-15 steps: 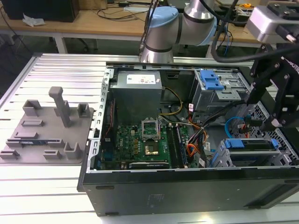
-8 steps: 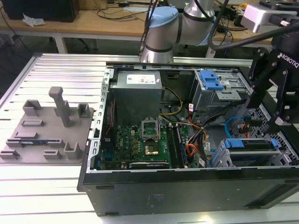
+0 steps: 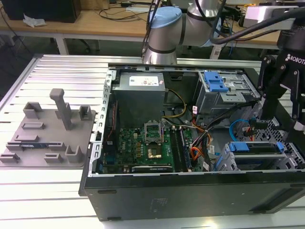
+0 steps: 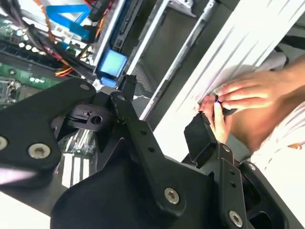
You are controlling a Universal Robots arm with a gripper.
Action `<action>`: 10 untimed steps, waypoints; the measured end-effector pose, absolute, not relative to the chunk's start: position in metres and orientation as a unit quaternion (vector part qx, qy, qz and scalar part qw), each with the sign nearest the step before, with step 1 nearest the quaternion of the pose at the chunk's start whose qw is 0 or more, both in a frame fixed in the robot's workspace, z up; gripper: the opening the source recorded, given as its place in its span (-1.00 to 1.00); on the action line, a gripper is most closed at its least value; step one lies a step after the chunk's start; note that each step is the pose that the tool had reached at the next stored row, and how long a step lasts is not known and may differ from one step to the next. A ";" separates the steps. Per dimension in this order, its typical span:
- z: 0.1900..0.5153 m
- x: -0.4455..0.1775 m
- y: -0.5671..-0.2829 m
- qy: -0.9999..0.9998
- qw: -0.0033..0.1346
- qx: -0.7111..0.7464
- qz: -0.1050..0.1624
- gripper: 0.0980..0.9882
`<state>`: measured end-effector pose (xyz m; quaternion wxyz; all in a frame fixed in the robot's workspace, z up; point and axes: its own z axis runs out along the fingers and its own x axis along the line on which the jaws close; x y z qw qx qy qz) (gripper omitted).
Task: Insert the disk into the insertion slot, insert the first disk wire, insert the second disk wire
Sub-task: 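Insert the first disk wire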
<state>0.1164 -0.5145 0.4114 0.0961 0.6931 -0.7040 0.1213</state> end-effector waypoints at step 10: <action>0.405 0.116 -0.503 -0.733 0.106 0.659 0.131 0.31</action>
